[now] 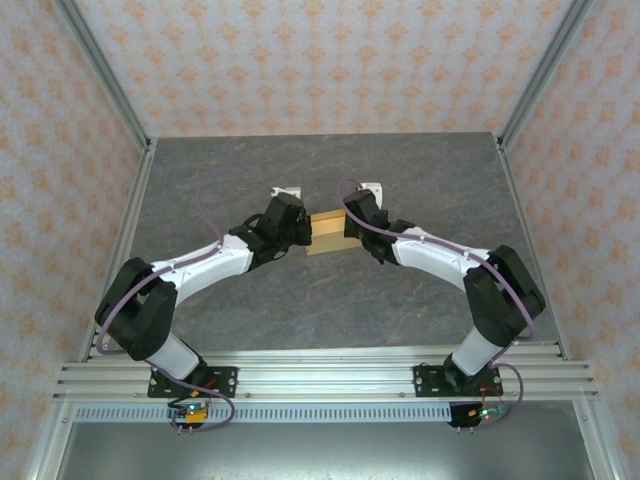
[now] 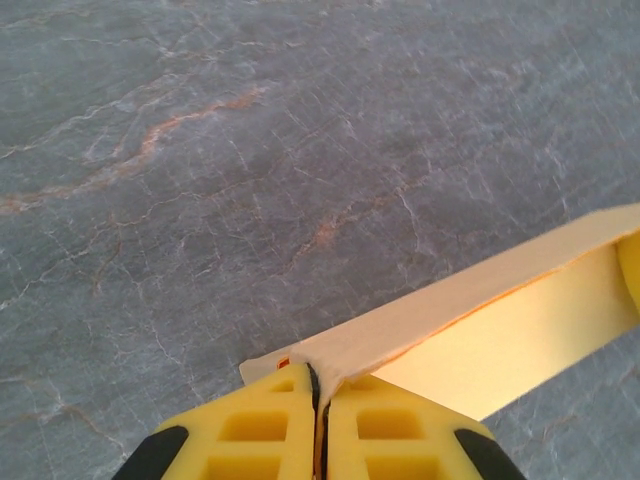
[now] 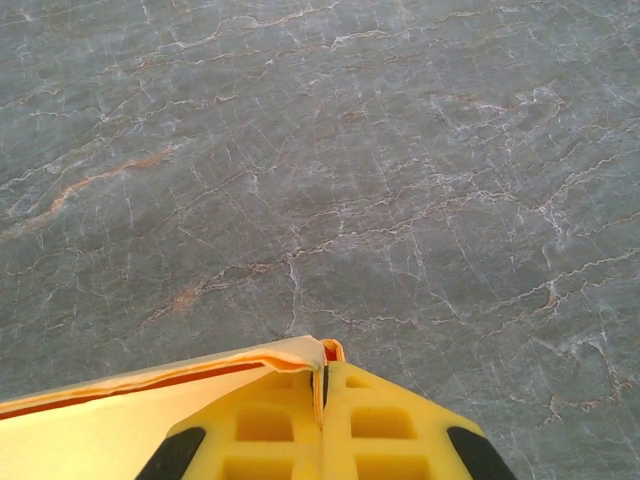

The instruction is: Fold the paper box

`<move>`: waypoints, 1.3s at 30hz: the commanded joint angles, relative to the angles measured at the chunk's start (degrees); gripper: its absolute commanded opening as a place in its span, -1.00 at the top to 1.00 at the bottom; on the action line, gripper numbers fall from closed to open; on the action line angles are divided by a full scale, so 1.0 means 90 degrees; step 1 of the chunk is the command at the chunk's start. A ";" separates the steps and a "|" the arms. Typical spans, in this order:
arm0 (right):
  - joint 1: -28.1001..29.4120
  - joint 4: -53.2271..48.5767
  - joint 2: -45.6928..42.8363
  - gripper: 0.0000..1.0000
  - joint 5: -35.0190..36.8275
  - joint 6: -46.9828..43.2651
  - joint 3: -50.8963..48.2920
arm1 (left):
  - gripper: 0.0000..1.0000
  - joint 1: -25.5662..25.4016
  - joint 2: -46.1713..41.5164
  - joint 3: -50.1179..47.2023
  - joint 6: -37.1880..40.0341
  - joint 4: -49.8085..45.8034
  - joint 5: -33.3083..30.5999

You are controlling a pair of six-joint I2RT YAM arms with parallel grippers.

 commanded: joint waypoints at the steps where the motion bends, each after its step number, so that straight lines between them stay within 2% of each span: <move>1: 0.0100 -0.0307 0.0022 1.00 -0.0108 0.0118 -0.0289 | 0.83 -0.0233 -0.0080 -0.0156 -0.0656 0.0069 -0.0604; 8: 0.0100 -0.0261 -0.0058 1.00 -0.0058 0.0089 -0.0347 | 0.84 -0.0401 0.0084 -0.0246 -0.1137 -0.0022 -0.0999; 14: 0.0102 -0.0226 -0.0126 1.00 -0.0023 0.0097 -0.0420 | 0.84 -0.0645 0.0097 -0.0107 -0.1540 -0.0618 -0.1881; 21: 0.0108 -0.0235 -0.0333 1.00 -0.0007 0.0086 -0.0543 | 0.90 -0.0893 0.0487 -0.0165 -0.1707 -0.0400 -0.2363; 27: 0.0076 -0.0277 -0.0544 1.00 -0.0100 -0.0307 -0.0735 | 0.91 -0.0900 0.0542 -0.0266 -0.2177 -0.0230 -0.2562; 30: -0.0019 -0.0186 -0.0577 1.00 -0.0333 -0.0255 -0.0873 | 0.91 -0.0895 0.0561 -0.0141 -0.1948 -0.0321 -0.2759; 34: -0.0027 0.0060 -0.0545 1.00 -0.0467 -0.0058 -0.0989 | 0.91 -0.0886 0.0784 0.0277 -0.1452 -0.1018 -0.3248; 39: -0.0089 0.0250 -0.0291 1.00 -0.0433 0.0450 -0.0818 | 0.95 -0.0717 0.0967 -0.0034 -0.1121 -0.0311 -0.2586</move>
